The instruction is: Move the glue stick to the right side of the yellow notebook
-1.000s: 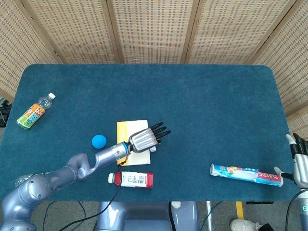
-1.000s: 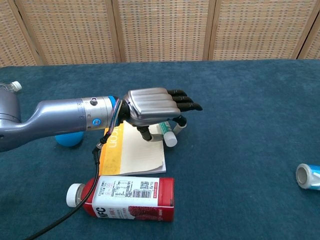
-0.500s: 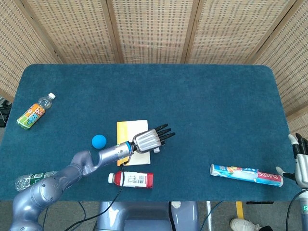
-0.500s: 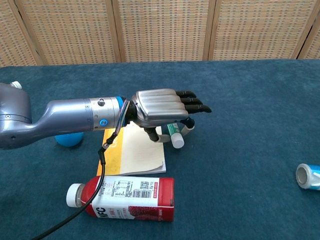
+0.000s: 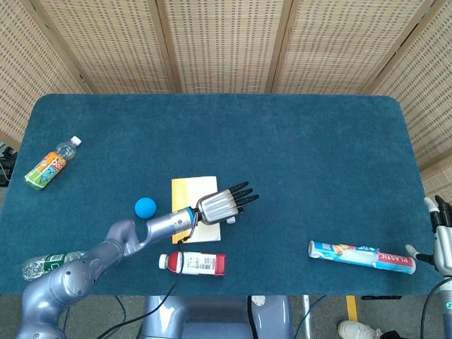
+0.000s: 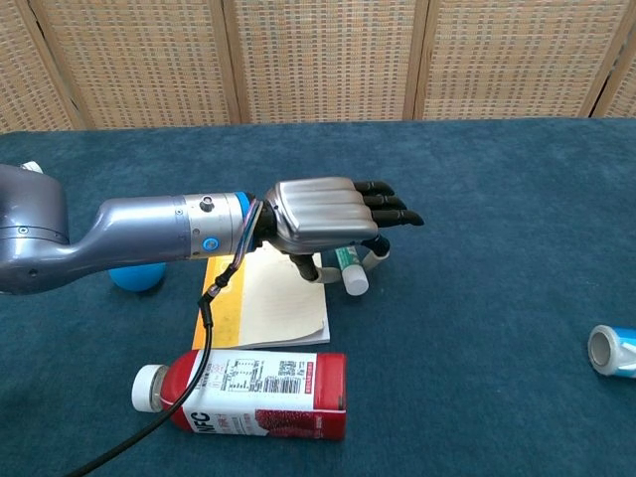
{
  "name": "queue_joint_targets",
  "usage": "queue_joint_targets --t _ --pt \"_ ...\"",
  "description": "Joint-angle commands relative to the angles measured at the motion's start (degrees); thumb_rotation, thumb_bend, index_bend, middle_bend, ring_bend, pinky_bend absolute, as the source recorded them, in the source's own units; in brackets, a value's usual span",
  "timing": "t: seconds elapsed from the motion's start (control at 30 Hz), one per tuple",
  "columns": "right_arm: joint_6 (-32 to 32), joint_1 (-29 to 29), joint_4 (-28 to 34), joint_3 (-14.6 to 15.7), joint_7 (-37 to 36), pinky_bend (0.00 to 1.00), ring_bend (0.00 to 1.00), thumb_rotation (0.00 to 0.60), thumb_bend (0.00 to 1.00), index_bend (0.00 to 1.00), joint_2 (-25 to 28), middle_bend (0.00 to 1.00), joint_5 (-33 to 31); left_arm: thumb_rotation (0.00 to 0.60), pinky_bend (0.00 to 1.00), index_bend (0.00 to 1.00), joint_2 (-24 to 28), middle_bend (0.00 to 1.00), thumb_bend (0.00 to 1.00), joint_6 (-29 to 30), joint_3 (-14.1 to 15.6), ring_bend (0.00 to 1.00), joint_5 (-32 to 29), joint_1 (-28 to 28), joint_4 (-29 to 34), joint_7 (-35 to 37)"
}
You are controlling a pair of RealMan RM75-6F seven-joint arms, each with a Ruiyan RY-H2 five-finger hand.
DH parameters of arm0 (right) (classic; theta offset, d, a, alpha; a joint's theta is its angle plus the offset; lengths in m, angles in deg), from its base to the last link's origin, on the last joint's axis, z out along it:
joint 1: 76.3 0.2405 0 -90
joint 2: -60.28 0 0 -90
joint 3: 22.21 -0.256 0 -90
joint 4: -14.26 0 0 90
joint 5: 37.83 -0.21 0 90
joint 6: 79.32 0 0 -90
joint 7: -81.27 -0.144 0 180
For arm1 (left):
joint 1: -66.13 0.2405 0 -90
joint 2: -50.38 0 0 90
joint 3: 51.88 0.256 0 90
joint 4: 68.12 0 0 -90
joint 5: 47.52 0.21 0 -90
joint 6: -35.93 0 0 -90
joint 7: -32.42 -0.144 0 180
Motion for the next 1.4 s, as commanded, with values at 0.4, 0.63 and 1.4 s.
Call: queue_joint_targets --t 0.4,0.63,1.4 --pt "-0.19 0.02 -0.11 -0.06 0.03 0.00 0.00 0.600 0.00 0.07 -0.05 0.00 -0.18 0.600 0.00 0.58 -0.59 0.00 0.43 0.50 0.57 0.00 0.13 -0.19 -0.51 0.04" --pt "-0.12 -0.03 -0.17 -0.12 -0.10 0.00 0.00 0.600 0.00 0.07 0.00 0.00 -0.21 0.600 0.00 0.50 -0.90 0.00 0.42 0.76 1.04 0.00 0.42 -0.31 -1.22 -0.19" --pt "0.22 -0.13 0.15 0.07 0.07 0.00 0.00 0.600 0.00 0.07 -0.07 0.00 0.34 0.600 0.00 0.18 2.27 0.00 0.38 5.12 -0.16 0.00 -1.32 1.87 1.30 -1.06"
